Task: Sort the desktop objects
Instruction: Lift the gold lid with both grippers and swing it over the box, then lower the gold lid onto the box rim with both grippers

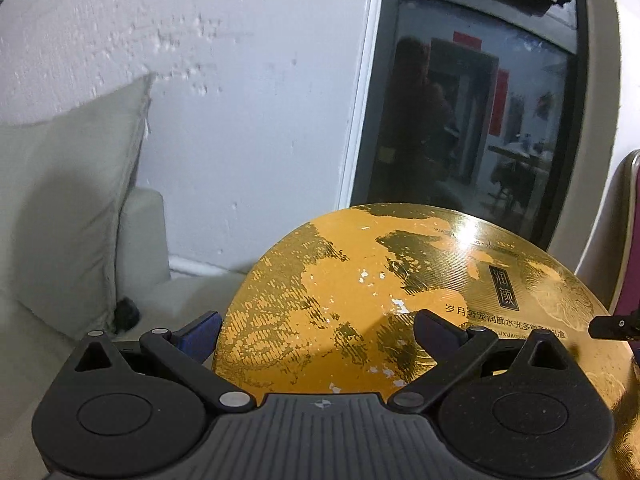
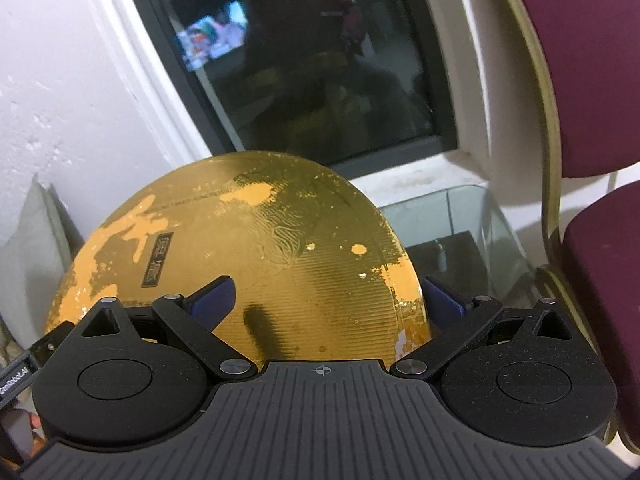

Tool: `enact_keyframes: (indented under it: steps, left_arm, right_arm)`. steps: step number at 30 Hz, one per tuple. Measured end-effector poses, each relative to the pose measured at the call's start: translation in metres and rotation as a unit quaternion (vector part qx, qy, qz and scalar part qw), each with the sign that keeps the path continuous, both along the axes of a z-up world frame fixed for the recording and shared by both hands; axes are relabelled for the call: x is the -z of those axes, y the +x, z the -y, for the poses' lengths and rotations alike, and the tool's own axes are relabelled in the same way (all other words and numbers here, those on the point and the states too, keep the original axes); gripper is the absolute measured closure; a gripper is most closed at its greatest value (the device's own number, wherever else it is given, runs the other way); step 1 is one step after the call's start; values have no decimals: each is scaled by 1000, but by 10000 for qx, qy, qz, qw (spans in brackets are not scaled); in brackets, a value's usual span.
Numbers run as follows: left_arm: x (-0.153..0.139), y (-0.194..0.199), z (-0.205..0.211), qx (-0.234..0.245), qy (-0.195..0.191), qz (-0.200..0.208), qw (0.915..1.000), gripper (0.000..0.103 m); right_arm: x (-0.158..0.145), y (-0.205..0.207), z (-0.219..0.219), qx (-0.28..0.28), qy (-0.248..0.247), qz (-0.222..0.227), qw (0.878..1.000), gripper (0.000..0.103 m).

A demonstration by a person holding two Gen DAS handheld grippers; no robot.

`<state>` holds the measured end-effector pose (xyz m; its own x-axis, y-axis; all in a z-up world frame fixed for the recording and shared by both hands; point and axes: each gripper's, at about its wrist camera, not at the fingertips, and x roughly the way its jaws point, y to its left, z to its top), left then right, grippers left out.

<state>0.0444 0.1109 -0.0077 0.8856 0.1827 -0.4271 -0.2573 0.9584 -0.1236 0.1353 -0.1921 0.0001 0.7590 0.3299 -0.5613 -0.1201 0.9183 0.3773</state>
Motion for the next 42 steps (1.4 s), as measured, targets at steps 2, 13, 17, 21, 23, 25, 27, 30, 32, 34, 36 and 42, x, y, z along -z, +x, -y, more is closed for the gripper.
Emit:
enact_keyframes:
  steps: [2, 13, 17, 21, 23, 25, 27, 30, 32, 34, 36, 42]
  left_arm:
    - [6, 7, -1, -6, -56, -80, 10000, 3]
    - [24, 35, -5, -129, -143, -386, 9991, 3]
    - [29, 41, -6, -157, -151, -451, 9987, 3]
    - [36, 44, -9, -154, -145, -546, 9983, 3]
    - [39, 45, -10, -172, -162, -589, 9980, 3]
    - [43, 46, -11, -183, -162, -629, 9977, 3]
    - [46, 47, -13, -202, -182, -679, 9973, 3]
    - [50, 48, -14, -207, -161, -745, 9969, 3]
    - [52, 49, -14, -196, -168, -777, 9966, 3]
    - [54, 50, -14, -175, -132, -792, 9966, 3]
    - [55, 50, -13, -159, -103, -797, 9966, 3]
    - [57, 58, -13, -137, -77, -937, 9955, 3]
  right_arm:
    - [5, 9, -2, 23, -19, -53, 10000, 2]
    - [20, 42, -17, 64, -216, -278, 9994, 2]
    - [29, 51, -19, 63, -252, -402, 9989, 2]
    - [36, 52, -20, 54, -258, -489, 9985, 2]
    - [38, 53, -21, 57, -245, -528, 9983, 2]
    - [39, 53, -22, 48, -251, -551, 9982, 2]
    - [41, 54, -24, 38, -263, -571, 9980, 2]
    - [43, 56, -26, 24, -277, -617, 9977, 2]
    - [45, 57, -28, 15, -300, -654, 9974, 2]
    - [47, 56, -29, 13, -344, -673, 9971, 2]
    - [48, 57, -30, 17, -381, -693, 9969, 2]
    - [52, 61, -33, 57, -464, -819, 9955, 2]
